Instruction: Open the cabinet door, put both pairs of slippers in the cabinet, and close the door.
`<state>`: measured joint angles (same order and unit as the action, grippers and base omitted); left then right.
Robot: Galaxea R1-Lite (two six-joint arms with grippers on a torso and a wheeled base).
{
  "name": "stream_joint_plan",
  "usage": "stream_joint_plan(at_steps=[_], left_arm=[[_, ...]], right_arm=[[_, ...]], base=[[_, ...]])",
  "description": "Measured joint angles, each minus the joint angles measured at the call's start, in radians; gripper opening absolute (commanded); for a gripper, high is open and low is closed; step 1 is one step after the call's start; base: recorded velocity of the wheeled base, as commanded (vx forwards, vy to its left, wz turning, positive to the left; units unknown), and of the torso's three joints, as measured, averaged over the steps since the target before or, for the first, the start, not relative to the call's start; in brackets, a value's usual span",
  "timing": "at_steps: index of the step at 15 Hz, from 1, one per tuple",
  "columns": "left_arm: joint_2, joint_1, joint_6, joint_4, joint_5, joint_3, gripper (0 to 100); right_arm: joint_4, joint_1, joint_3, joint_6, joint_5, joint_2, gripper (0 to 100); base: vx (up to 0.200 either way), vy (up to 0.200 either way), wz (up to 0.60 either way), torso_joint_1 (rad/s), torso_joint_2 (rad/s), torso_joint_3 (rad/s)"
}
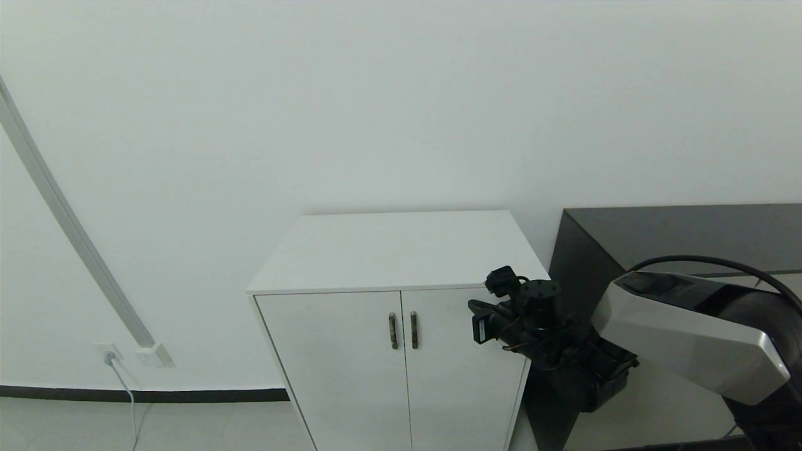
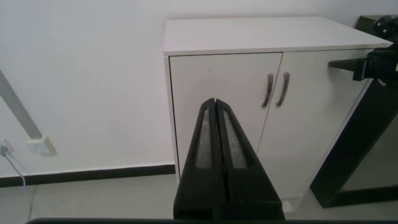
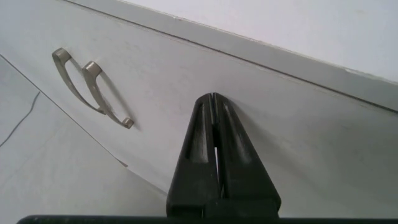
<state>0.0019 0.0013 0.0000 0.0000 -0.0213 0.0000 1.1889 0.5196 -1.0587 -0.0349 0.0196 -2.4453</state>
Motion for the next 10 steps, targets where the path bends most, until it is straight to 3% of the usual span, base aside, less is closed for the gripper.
stream_joint_plan(at_steps=[6,10], left_arm=[[0.0,0.0,0.0,0.0,0.0,0.0,0],[0.0,0.0,0.0,0.0,0.0,0.0,0]], right_arm=[[0.004,-0.001,-0.006,0.0,0.0,-0.001,0],[0.04,0.004,0.068,-0.001,-0.005,0.043,0]], base=[[0.0,0.0,0.0,0.0,0.0,0.0],[0.0,0.0,0.0,0.0,0.0,0.0]])
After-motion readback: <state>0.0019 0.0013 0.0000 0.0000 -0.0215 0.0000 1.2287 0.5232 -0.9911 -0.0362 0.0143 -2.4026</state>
